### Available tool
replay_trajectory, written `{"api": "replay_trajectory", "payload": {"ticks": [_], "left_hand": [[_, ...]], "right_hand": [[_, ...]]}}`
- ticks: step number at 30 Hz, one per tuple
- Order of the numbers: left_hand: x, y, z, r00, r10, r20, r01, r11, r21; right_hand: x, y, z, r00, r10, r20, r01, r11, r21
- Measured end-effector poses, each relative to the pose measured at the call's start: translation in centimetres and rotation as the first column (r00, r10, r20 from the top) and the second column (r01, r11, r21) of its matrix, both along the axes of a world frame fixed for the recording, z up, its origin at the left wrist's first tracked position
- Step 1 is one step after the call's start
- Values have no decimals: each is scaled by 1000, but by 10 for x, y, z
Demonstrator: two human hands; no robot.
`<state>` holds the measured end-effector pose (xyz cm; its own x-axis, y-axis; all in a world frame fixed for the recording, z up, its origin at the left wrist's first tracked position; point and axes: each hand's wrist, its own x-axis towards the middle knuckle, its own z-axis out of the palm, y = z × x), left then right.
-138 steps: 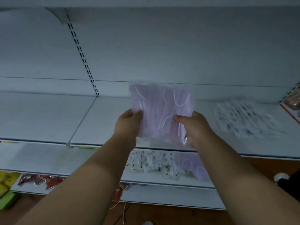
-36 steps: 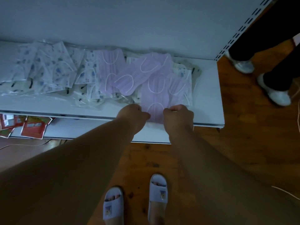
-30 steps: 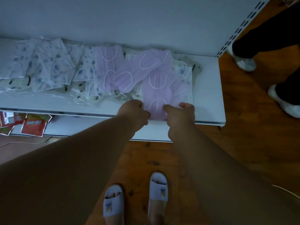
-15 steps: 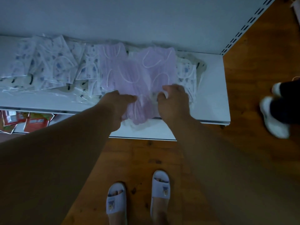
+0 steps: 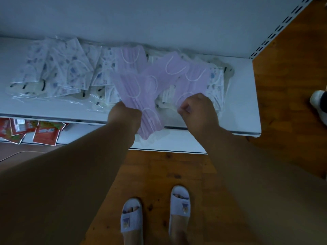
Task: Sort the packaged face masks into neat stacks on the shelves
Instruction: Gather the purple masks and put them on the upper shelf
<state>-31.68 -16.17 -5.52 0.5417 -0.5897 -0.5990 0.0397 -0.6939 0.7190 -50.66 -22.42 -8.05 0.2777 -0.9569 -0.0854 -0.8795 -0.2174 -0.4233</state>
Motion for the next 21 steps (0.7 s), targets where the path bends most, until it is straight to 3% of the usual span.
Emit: {"api": "replay_trajectory", "payload": {"ticks": [3,5,7,8,10,12,14,16,19,21], "left_hand": [[1,1,7,1000,19,-10,-19,1000,18],[-1,1,7,998,31,-53,-29,999,40],[-1,1,5,958,127,-256,-120,992,44],[0,0,4,900,179,-398,-176,983,45],[5,1,4,808,237,-540,-226,970,87],[12,6,1,857,185,-480,-180,982,57],[23,11,-4,939,141,-314,-136,990,37],[34,18,-6,944,122,-306,-124,992,10],[51,30,-9,963,165,-213,-164,986,25],[64,37,-8,963,229,-139,-229,973,18]], "right_hand": [[9,8,10,946,-201,255,198,980,38],[20,20,19,889,-220,401,224,974,39],[36,35,26,868,-78,491,55,997,61],[45,43,26,872,43,488,-80,995,55],[58,58,19,867,271,418,-302,953,9],[65,62,14,854,317,413,-340,940,-20],[69,57,13,864,220,454,-223,974,-47],[74,44,15,886,125,448,-98,992,-83],[84,20,13,940,113,322,-93,993,-78],[93,9,11,965,144,221,-155,987,34]]}}
